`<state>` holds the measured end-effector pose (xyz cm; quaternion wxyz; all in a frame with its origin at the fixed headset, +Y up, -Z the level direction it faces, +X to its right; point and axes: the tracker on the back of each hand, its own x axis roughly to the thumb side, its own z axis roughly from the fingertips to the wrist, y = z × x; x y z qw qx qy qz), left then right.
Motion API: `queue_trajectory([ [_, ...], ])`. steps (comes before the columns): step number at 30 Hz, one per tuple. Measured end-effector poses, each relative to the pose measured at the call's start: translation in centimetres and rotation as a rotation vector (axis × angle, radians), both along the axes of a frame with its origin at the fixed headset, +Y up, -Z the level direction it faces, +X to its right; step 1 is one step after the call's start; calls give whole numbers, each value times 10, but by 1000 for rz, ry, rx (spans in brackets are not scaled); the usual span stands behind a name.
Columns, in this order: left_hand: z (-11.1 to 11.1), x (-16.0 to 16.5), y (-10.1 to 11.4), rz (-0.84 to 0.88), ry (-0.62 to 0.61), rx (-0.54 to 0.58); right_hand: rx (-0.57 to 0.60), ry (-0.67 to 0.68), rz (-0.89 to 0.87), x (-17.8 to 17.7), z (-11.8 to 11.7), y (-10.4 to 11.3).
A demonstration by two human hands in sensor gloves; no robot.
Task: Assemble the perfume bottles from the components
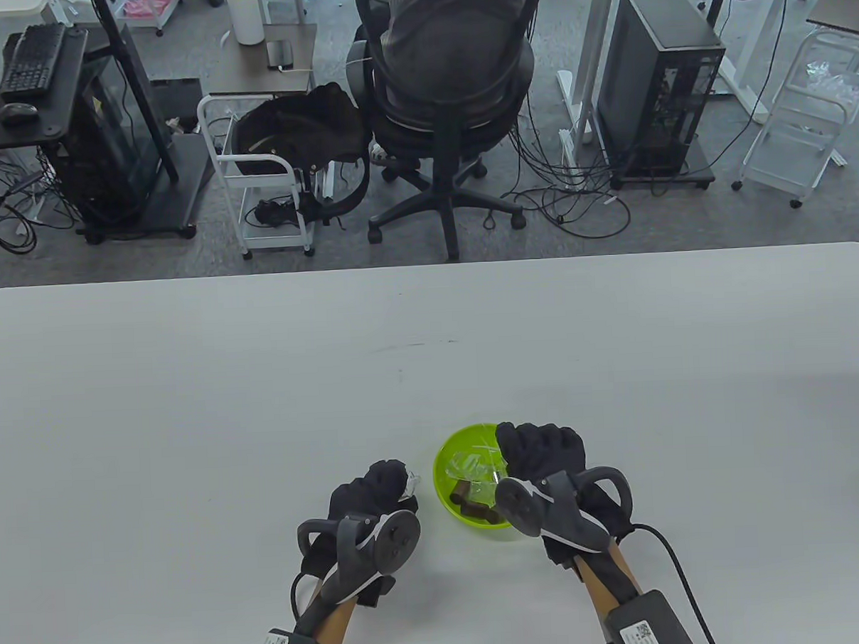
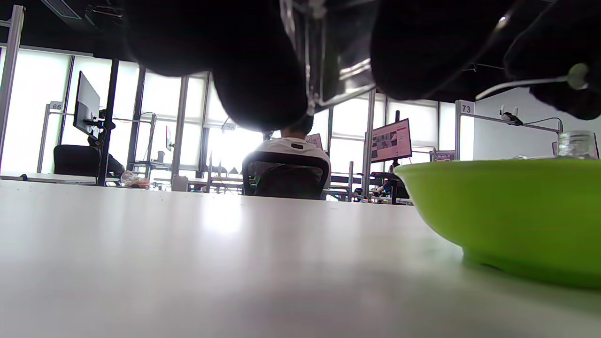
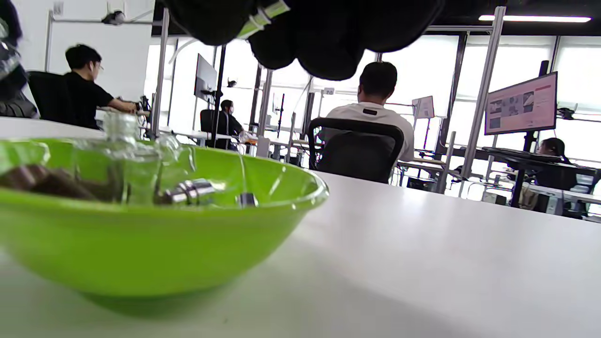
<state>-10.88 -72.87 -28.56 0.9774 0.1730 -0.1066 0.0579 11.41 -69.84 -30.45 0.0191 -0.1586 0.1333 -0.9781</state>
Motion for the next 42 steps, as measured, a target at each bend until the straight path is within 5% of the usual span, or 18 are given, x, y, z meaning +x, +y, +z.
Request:
queue_trajectory([
  [4,0,1,0,8,-4,4,63,101,-158,1,16,10],
  [14,1,1,-2,37,-19,11,-40,264,-279,-5,30,24],
  [29,7,6,-1,54,-52,29,-5,213,-254,-19,31,11],
  [42,15,21,2,47,-118,60,-127,256,-293,-33,27,-3],
])
